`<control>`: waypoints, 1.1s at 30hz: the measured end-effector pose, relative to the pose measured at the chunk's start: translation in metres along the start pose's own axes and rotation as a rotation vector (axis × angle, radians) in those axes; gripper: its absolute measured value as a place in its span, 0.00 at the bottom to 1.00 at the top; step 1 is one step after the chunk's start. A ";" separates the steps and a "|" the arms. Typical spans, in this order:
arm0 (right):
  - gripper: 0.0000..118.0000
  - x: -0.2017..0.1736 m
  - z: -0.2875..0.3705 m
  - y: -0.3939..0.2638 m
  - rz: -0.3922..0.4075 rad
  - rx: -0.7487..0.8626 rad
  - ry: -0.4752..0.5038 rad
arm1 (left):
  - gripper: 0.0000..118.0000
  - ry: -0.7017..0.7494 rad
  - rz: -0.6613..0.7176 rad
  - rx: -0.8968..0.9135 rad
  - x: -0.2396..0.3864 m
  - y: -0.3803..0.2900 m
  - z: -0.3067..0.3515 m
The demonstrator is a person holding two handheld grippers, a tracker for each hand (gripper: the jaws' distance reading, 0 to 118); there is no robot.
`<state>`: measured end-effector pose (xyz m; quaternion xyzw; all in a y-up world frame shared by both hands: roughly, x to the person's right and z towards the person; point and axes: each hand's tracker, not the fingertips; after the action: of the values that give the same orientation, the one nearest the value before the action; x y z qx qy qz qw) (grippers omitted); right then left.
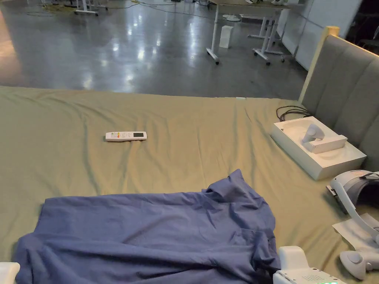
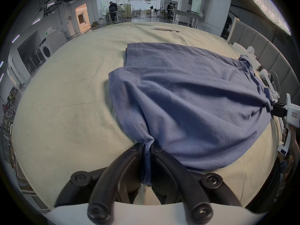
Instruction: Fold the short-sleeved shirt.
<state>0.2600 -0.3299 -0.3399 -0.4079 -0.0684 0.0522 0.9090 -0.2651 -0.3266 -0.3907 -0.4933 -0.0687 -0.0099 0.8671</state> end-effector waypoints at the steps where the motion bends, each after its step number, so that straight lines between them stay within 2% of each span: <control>1: 0.38 -0.003 0.000 0.000 -0.018 0.011 0.007 | 0.09 -0.001 0.004 0.004 0.000 -0.001 0.000; 3: 0.27 0.001 0.001 0.000 -0.077 -0.002 0.013 | 0.09 0.000 -0.003 0.020 -0.002 -0.002 -0.001; 5: 0.11 0.007 0.007 0.001 -0.135 0.001 -0.006 | 0.09 -0.005 -0.009 0.032 -0.003 -0.002 0.006; 6: 0.09 0.012 0.015 0.002 -0.138 0.011 0.000 | 0.09 -0.007 -0.010 0.055 -0.003 -0.002 0.016; 9: 0.06 0.022 0.037 0.005 -0.166 0.048 0.028 | 0.08 0.006 -0.035 0.179 -0.004 -0.006 0.048; 13: 0.06 0.029 0.075 0.000 -0.202 0.091 0.056 | 0.08 -0.055 0.046 0.241 -0.015 -0.009 0.091; 19: 0.06 0.029 0.137 -0.043 -0.227 0.058 0.048 | 0.08 -0.064 -0.001 0.197 -0.022 -0.061 0.141; 24: 0.06 0.021 0.160 -0.091 -0.221 -0.012 0.058 | 0.08 -0.067 -0.021 0.135 -0.030 -0.108 0.130; 25: 0.06 0.019 0.157 -0.096 -0.223 -0.010 0.059 | 0.12 -0.071 -0.016 0.131 -0.032 -0.112 0.123; 26: 0.07 0.017 0.152 -0.101 -0.222 -0.012 0.064 | 0.27 -0.061 -0.009 0.129 -0.034 -0.117 0.114; 27: 0.10 0.017 0.144 -0.104 -0.222 -0.015 0.060 | 0.48 -0.034 0.006 0.123 -0.035 -0.121 0.104; 28: 0.28 0.017 0.139 -0.107 -0.223 -0.018 0.053 | 0.65 -0.017 0.021 0.095 -0.039 -0.122 0.099; 29: 0.63 0.017 0.135 -0.110 -0.218 -0.037 0.040 | 0.67 -0.060 0.042 0.084 -0.044 -0.125 0.098; 30: 0.80 0.020 0.134 -0.113 -0.220 -0.049 0.039 | 0.67 -0.090 0.076 0.107 -0.047 -0.127 0.102; 31: 0.81 0.023 0.138 -0.115 -0.227 -0.052 0.049 | 0.67 -0.086 0.091 0.120 -0.044 -0.128 0.110; 32: 0.76 0.026 0.148 -0.116 -0.233 -0.030 0.050 | 0.67 -0.092 0.094 0.153 -0.044 -0.129 0.121; 33: 0.76 0.028 0.159 -0.115 -0.245 0.018 0.041 | 0.67 -0.091 0.083 0.207 -0.043 -0.127 0.135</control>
<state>0.2658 -0.2847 -0.1470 -0.3894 -0.0986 -0.0668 0.9133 -0.3337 -0.2783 -0.2197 -0.4036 -0.0882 0.0558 0.9090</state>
